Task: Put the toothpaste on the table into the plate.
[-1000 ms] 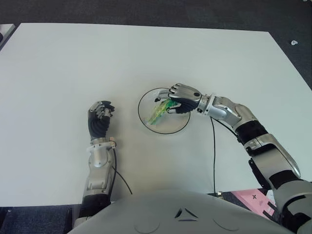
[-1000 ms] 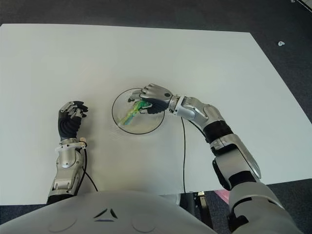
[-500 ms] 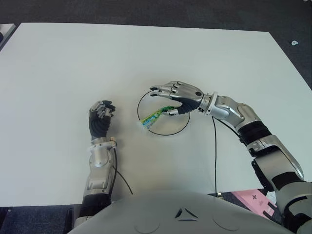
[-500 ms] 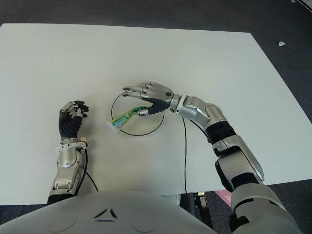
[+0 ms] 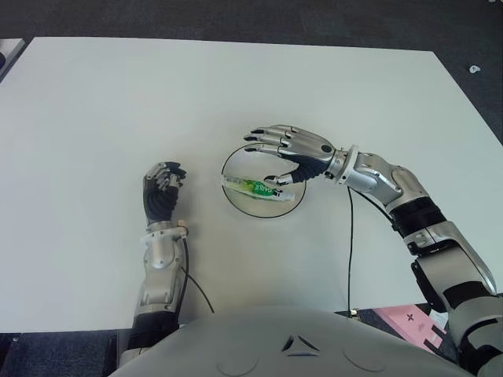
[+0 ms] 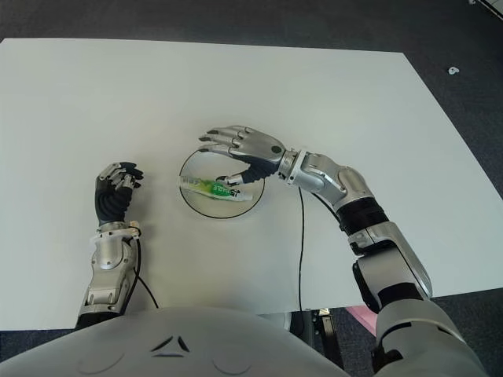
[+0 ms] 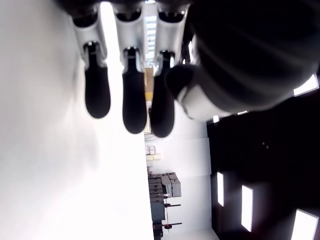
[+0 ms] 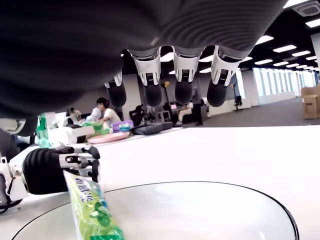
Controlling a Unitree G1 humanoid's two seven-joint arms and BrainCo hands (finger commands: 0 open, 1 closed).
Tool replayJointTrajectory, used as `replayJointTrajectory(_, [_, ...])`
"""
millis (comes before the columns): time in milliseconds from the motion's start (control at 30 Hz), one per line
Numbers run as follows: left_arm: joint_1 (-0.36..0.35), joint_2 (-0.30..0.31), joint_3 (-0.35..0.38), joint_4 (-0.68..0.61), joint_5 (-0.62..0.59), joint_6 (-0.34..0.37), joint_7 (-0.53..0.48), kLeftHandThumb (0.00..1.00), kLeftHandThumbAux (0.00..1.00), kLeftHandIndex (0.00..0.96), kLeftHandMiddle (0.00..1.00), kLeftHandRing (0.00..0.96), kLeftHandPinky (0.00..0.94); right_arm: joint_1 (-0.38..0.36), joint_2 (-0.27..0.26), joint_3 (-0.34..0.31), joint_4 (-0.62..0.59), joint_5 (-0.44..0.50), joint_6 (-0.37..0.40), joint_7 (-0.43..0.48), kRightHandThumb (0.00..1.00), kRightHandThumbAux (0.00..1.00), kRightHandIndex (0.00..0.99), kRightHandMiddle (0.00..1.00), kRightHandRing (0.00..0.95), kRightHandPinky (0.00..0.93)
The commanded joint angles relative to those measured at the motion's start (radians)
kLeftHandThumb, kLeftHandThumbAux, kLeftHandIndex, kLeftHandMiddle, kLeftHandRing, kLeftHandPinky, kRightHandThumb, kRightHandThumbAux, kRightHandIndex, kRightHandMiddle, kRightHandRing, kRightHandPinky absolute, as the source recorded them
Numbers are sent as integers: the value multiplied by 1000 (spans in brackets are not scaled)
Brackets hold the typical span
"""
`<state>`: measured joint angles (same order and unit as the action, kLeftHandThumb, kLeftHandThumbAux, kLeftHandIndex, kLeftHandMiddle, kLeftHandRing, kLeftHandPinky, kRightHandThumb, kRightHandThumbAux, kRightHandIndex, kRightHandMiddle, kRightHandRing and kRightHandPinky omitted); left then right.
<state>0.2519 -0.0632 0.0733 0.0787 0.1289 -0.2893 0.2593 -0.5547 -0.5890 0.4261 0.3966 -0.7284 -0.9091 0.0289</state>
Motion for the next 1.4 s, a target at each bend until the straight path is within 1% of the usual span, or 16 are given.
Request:
replayJointTrajectory(33, [28,-3,4,39,3,56,3,710,720,431,510,508,523,28,-22,-20,-24,17,15,26,381,129,0,0,0,0])
replayJointTrajectory(367, [27,-2,4,39,-1,50,0,710,719,432,514,512,526,64,-38,-53,-63,85,28,84,375,146,0,0,0,0])
replayJointTrajectory(467, [27,-2,5,40,-2,48,0,711,719,432,514,513,527,80,-30,-64,-62,147,31,114,354,156,0,0,0,0])
replayJointTrajectory(567, [28,-1,5,42,-1,43,1,711,720,432,514,513,529,106,-12,-70,-56,269,41,165,333,167,0,0,0,0])
replayJointTrajectory(633, [29,0,5,45,-1,35,1,711,720,432,516,515,536,138,-4,-73,-61,397,56,220,304,198,0,0,0,0])
replayJointTrajectory(733, [29,0,5,47,-2,31,1,711,720,432,517,517,542,152,-2,-77,-69,461,67,261,280,231,0,0,0,0])
replayJointTrajectory(767, [31,0,5,48,-1,29,1,711,720,432,517,517,542,178,-3,-82,-57,510,60,279,277,234,0,0,0,0])
replayJointTrajectory(800, [32,0,5,48,-3,27,0,711,720,432,519,519,539,210,1,-91,-11,559,32,290,251,271,0,0,0,38])
replayJointTrajectory(833, [33,-1,5,48,-4,25,-1,711,720,432,518,519,536,233,4,-99,23,595,12,299,219,332,5,36,49,107])
replayJointTrajectory(867, [33,-1,5,47,-4,27,-1,711,720,432,518,520,535,255,19,-111,44,634,-9,298,207,353,7,49,67,131])
replayJointTrajectory(900, [33,-2,5,46,-4,29,0,711,720,432,518,520,535,265,32,-120,55,657,-23,299,194,438,51,103,124,195])
replayJointTrajectory(1033, [33,-2,6,42,-3,36,2,711,720,432,517,519,535,274,111,-152,42,760,-29,305,183,709,217,284,316,366])
replayJointTrajectory(1067, [34,-1,7,41,-4,35,0,711,720,432,516,518,533,287,134,-157,31,804,-17,313,184,739,238,303,335,384])
replayJointTrajectory(1133, [34,-1,7,41,-5,33,-3,711,720,433,516,517,533,313,170,-167,16,868,2,329,177,858,315,383,426,480])
replayJointTrajectory(1300, [32,1,7,41,-9,31,-7,711,719,433,518,516,529,350,227,-216,53,960,-3,371,159,969,406,486,536,584])
replayJointTrajectory(1400, [30,4,6,40,-7,35,-7,712,720,433,518,518,537,363,292,-252,52,1027,-7,377,167,989,465,534,580,616])
